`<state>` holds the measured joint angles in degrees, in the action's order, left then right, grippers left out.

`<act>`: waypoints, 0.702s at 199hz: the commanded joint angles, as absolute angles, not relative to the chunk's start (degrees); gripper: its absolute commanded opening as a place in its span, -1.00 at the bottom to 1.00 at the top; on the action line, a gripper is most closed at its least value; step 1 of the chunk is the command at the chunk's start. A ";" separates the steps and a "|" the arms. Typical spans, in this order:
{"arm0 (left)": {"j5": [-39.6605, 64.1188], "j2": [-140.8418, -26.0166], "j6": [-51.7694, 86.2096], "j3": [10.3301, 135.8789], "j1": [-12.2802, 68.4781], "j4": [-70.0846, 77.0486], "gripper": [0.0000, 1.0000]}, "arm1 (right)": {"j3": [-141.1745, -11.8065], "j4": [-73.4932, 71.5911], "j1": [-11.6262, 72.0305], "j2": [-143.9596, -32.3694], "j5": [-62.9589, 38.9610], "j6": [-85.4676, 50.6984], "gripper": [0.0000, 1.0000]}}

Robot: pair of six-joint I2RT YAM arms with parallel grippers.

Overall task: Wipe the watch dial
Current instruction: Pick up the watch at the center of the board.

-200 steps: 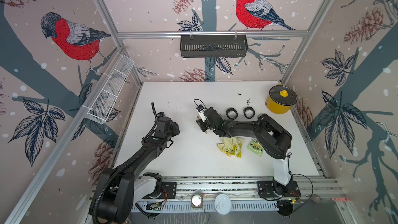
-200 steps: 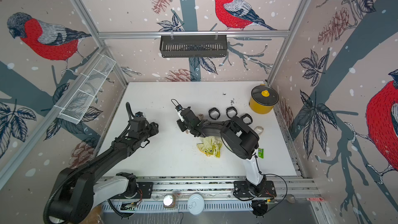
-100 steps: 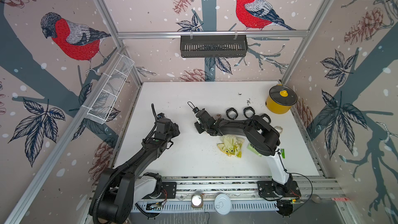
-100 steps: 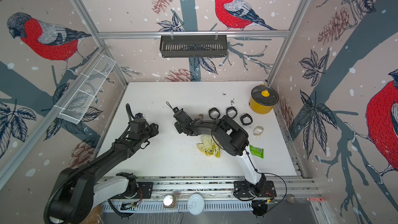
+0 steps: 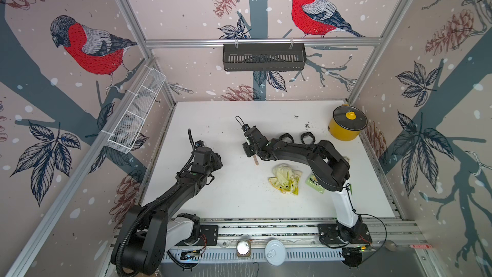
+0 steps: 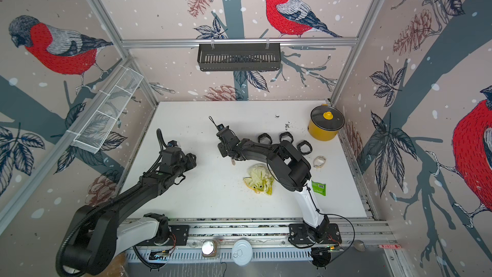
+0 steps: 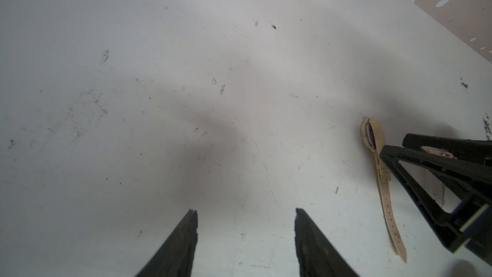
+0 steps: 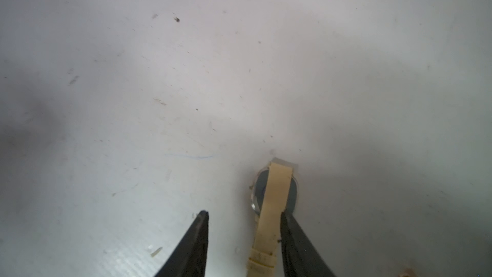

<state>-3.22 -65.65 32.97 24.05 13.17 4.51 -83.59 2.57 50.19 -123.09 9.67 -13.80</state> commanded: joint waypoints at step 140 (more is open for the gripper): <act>-3.44 -63.72 31.86 23.53 13.07 6.94 0.18 | -85.11 10.07 50.46 -125.87 4.81 -15.76 -0.80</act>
